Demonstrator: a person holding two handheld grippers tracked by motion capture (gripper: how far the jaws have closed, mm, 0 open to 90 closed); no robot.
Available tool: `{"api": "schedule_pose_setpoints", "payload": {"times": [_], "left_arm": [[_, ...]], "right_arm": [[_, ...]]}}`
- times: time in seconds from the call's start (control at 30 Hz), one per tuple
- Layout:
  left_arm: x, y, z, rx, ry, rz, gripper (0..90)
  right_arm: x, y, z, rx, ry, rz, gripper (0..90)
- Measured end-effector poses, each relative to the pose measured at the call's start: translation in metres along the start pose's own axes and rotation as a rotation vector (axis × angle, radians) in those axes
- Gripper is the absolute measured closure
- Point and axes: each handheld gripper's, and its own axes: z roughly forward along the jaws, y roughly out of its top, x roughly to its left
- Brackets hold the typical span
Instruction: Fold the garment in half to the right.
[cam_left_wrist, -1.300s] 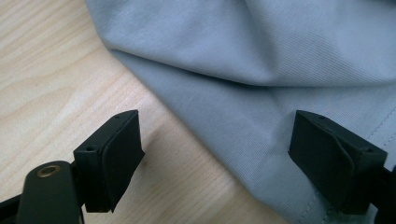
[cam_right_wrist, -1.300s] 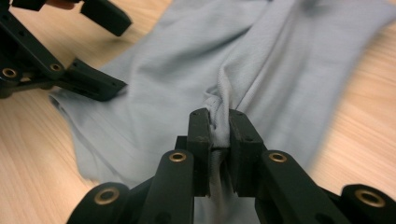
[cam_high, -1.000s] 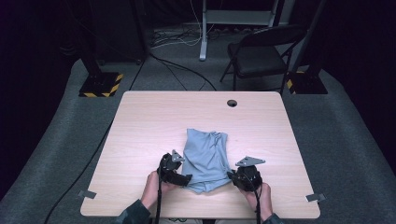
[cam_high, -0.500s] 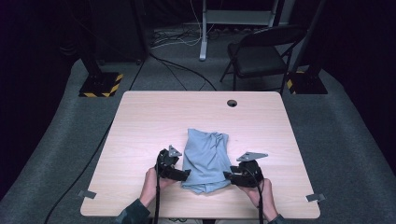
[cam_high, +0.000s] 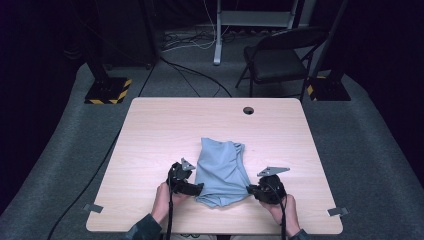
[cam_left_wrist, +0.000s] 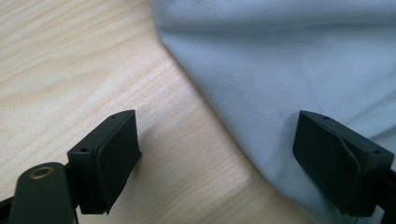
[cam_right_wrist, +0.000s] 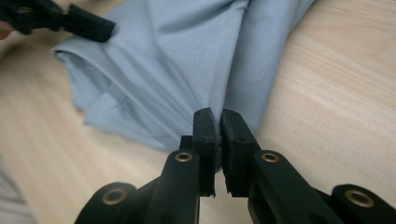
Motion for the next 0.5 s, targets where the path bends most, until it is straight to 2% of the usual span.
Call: {"api": "schedule_pose_setpoints", "payload": {"times": [0.1, 0.13, 0.17, 0.2, 0.23, 0.27, 0.3, 0.37, 0.4, 0.43, 0.5], "left_arm": [[0.0, 0.0, 0.0, -0.004, 0.0, -0.002, 13.9], [0.0, 0.0, 0.0, -0.008, -0.001, -0.001, 13.9], [0.0, 0.0, -0.001, -0.006, -0.007, 0.009, 13.8], [0.0, 0.001, -0.004, -0.012, -0.019, 0.012, 13.4], [0.0, 0.001, -0.004, -0.012, -0.019, 0.012, 13.2], [-0.002, 0.001, -0.011, -0.021, -0.053, 0.017, 13.0], [-0.002, 0.001, -0.011, -0.021, -0.053, 0.017, 12.9], [-0.007, 0.0, -0.019, -0.012, -0.09, 0.051, 12.8], [-0.01, 0.0, -0.021, -0.005, -0.092, 0.065, 13.2], [-0.014, -0.002, -0.021, 0.022, -0.098, 0.095, 13.5], [-0.018, -0.005, -0.016, 0.054, -0.086, 0.123, 13.8]], "right_arm": [[0.004, -0.001, -0.006, 0.003, 0.008, -0.015, 84.4], [0.006, -0.002, -0.004, 0.023, 0.015, -0.023, 84.3], [0.009, -0.003, 0.005, 0.078, 0.009, -0.046, 80.7], [0.009, -0.004, 0.009, 0.097, 0.004, -0.051, 79.4], [0.009, -0.004, 0.009, 0.097, 0.004, -0.051, 79.4], [0.008, -0.003, 0.01, 0.109, 0.012, -0.043, 76.2], [0.008, -0.003, 0.01, 0.109, 0.012, -0.043, 76.2], [0.007, -0.002, 0.006, 0.086, 0.014, -0.043, 71.4], [0.007, -0.001, 0.004, 0.079, 0.024, -0.038, 70.8], [0.007, -0.001, 0.004, 0.078, 0.032, -0.042, 69.4], [0.008, -0.002, 0.01, 0.112, 0.03, -0.052, 72.1]]}}
